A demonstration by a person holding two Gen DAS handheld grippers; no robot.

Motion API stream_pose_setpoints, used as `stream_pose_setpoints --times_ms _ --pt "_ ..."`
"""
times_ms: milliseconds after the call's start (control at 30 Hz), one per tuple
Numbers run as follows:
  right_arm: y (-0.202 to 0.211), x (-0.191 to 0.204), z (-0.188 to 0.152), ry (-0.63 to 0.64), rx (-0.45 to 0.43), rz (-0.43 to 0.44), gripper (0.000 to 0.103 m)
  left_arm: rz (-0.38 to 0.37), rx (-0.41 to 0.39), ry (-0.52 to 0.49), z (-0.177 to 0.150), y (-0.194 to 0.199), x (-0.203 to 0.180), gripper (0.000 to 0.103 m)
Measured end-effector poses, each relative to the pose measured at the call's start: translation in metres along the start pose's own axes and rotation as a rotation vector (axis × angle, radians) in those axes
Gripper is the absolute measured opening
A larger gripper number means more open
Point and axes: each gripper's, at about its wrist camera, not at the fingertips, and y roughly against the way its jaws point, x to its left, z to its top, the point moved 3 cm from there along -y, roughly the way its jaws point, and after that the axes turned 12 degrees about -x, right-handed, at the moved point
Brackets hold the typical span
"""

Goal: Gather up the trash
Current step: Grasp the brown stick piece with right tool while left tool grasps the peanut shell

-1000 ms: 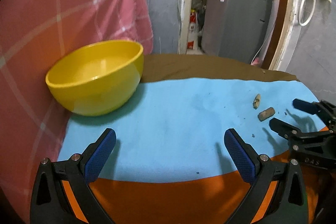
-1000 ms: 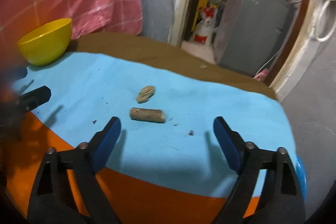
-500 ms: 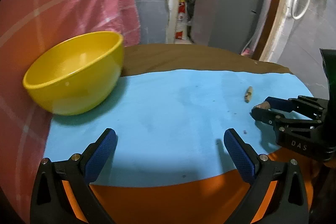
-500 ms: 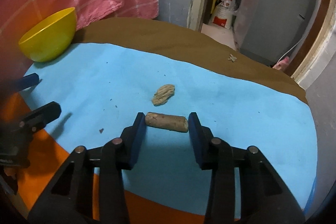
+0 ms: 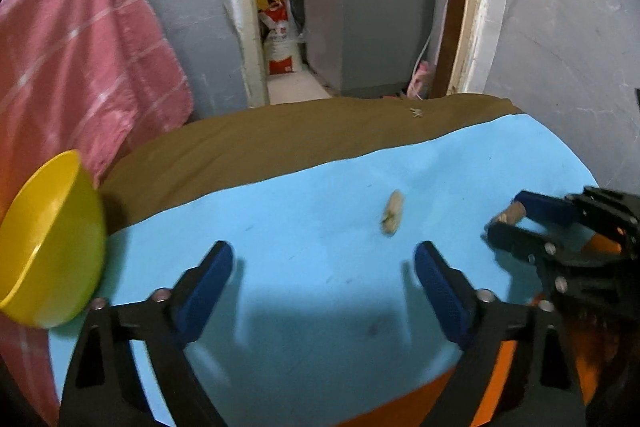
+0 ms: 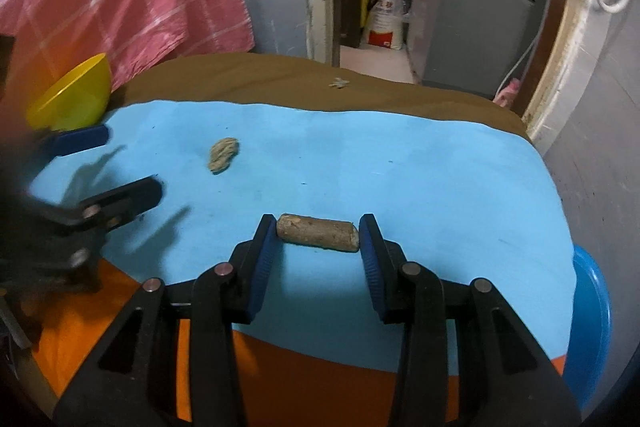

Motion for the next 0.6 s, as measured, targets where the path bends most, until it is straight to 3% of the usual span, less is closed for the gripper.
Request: stream_pose_setpoints --times_ms 33,100,333,400,500,600 --pt "0.001 -0.001 -0.001 -0.004 -0.003 0.001 0.063 -0.015 0.015 -0.001 0.001 -0.004 -0.003 0.076" --pt "0.002 -0.002 0.0 -0.011 -0.008 0.004 0.063 -0.052 0.049 -0.011 0.002 -0.012 -0.009 0.058" --pt "0.002 0.001 -0.002 -0.003 -0.016 0.0 0.063 -0.077 0.059 -0.043 0.007 -0.022 -0.022 0.034" --pt "0.002 0.002 -0.002 -0.001 -0.019 -0.004 0.063 -0.071 0.07 -0.059 0.005 -0.025 -0.025 0.022" --pt "0.004 0.002 -0.003 0.001 -0.024 -0.007 0.062 -0.068 0.07 -0.072 0.004 -0.026 -0.028 0.013" --pt "0.006 0.002 -0.004 0.001 -0.04 -0.015 0.062 -0.068 0.066 -0.062 0.003 -0.023 -0.029 0.012"
